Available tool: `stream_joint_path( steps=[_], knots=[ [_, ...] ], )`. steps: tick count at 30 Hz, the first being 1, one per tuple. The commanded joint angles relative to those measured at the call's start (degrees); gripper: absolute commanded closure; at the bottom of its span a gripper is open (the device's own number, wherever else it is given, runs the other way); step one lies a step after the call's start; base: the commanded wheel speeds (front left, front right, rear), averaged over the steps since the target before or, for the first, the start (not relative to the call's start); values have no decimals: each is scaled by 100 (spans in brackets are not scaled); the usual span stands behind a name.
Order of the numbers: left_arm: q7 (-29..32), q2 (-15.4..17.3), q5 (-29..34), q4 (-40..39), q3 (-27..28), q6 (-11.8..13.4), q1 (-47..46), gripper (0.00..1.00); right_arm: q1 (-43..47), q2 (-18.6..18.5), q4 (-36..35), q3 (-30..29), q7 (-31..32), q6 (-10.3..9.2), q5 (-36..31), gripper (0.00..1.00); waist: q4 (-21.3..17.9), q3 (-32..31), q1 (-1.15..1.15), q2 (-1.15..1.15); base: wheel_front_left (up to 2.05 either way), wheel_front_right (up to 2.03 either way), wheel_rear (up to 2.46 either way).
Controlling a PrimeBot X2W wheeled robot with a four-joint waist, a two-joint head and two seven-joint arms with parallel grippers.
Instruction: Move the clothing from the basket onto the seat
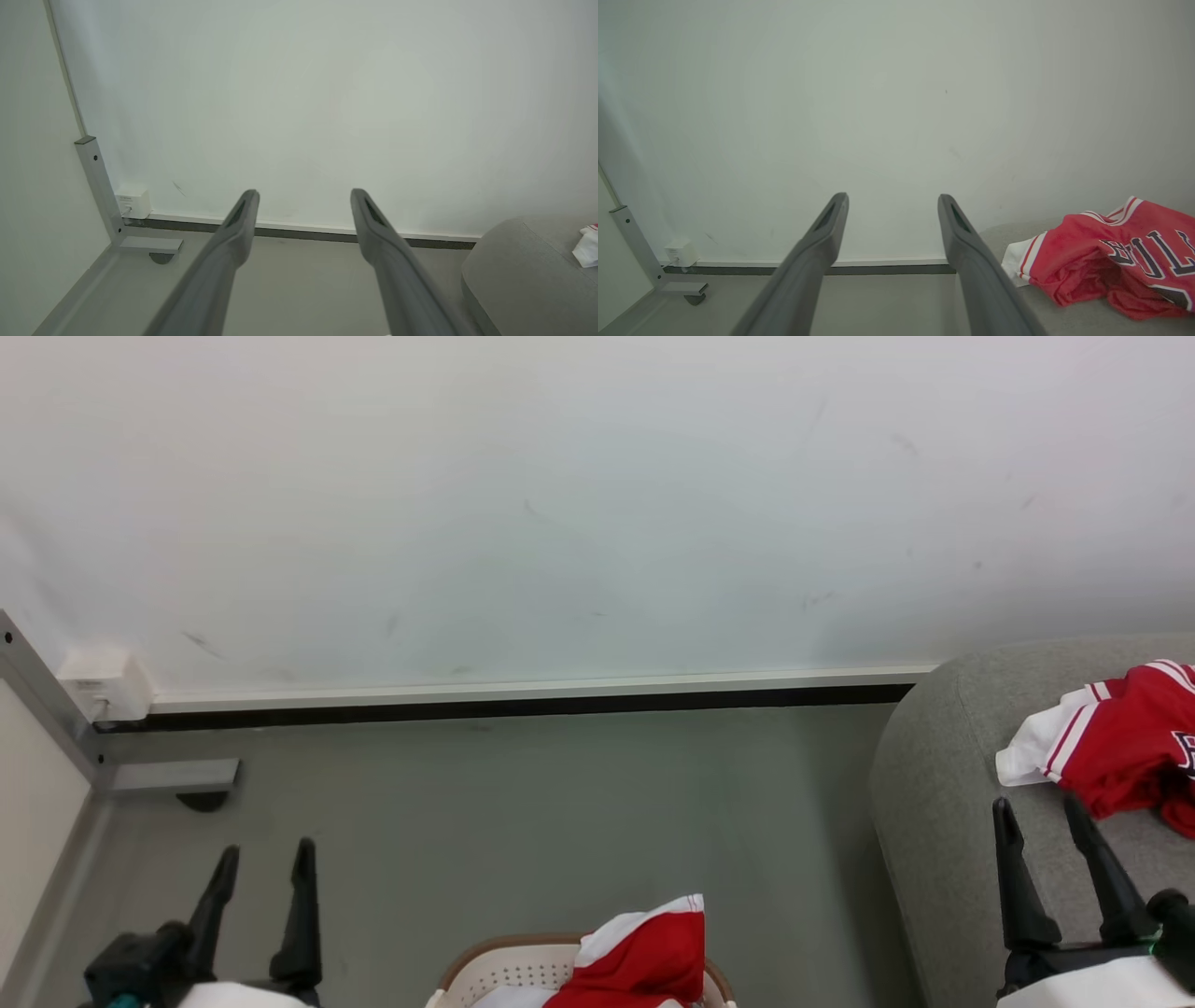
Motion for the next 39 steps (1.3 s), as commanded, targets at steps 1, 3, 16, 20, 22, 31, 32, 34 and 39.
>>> stream_joint_path(
  steps=[1, 3, 16, 20, 22, 31, 32, 34, 39],
  knots=[
    [-4, -87, 133, -14, 105, -65, 121, 0, 95, 63, 50, -58, -51, -12, -19, 0, 10, -9, 1, 0, 0, 0, 0],
    [-4, -213, 264, 3, 225, -163, 230, 0, 106, 97, 79, -53, -93, -12, -115, 0, 12, -20, 1, 0, 0, 0, 0],
    [-4, -644, 746, 237, 663, -744, 204, 0, -102, 93, 292, 56, -146, -12, -177, 0, -62, 37, 1, 0, 0, 0, 0],
    [-4, -718, 851, 279, 696, -870, 153, 0, -198, 79, 317, 93, -149, -12, -167, 0, -166, 146, 1, 0, 0, 0, 0],
    [-4, -735, 912, 323, 638, -969, 66, 0, -239, 83, 304, 80, -161, -12, -175, 0, -227, 241, 1, 0, 0, 0, 0],
    [122, -654, 1075, 868, 103, -1438, -847, 0, -645, 174, 67, -76, -187, -12, -339, 0, -552, 1181, 1, 0, 0, 0, 0],
    [168, -657, 1081, 983, 9, -1488, -975, 0, -709, 197, 28, -111, -190, -12, -359, 0, -607, 1307, 1, 0, 0, 0, 0],
    [304, -621, 1113, 1206, -163, -1556, -1242, 0, -849, 264, -62, -148, -206, -12, -387, 0, -740, 1616, 1, 0, 0, 0, 0],
    [695, -486, 1122, 1915, -742, -1675, -1870, 0, -1188, 444, -246, -246, -238, -12, -458, 0, -1089, 2371, 1, 0, 0, 0, 0]
  ],
)
